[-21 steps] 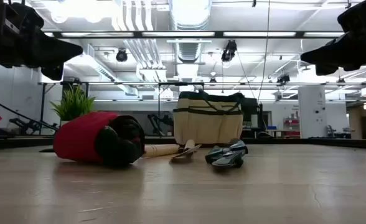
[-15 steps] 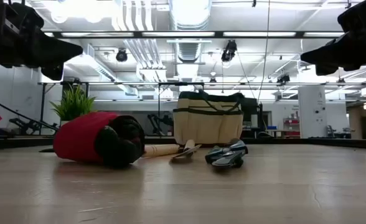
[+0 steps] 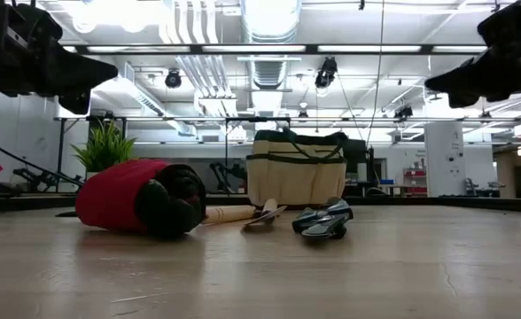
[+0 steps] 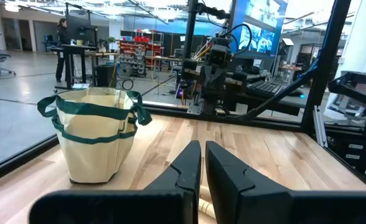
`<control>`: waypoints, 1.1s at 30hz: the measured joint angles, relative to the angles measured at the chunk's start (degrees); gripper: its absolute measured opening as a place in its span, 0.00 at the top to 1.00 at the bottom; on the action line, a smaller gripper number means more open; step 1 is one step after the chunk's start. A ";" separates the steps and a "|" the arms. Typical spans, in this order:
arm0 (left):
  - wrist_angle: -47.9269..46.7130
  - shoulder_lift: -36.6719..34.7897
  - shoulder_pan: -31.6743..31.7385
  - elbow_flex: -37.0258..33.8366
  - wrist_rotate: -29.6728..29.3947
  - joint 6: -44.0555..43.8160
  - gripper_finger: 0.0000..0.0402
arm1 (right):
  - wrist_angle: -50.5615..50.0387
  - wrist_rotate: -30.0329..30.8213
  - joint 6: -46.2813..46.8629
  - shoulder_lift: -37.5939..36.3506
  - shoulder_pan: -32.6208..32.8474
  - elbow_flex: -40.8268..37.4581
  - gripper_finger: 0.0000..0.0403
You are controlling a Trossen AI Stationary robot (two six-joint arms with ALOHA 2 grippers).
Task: Pick & Place Garden tools in Gardening bag
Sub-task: Put the red gloves into the bag
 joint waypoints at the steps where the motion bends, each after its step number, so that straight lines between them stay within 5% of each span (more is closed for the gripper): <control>1: 0.08 0.06 0.00 0.01 -0.02 0.00 0.92 | -0.74 -0.03 -0.07 0.27 0.02 -0.15 0.98; 30: 0.50 0.81 0.00 -0.05 0.00 0.00 0.92 | -0.33 -0.14 -0.19 6.03 0.06 -0.17 0.98; 33: 0.50 0.81 0.00 -0.05 0.00 0.02 0.92 | -0.03 0.04 -7.43 6.03 -0.13 -0.17 0.98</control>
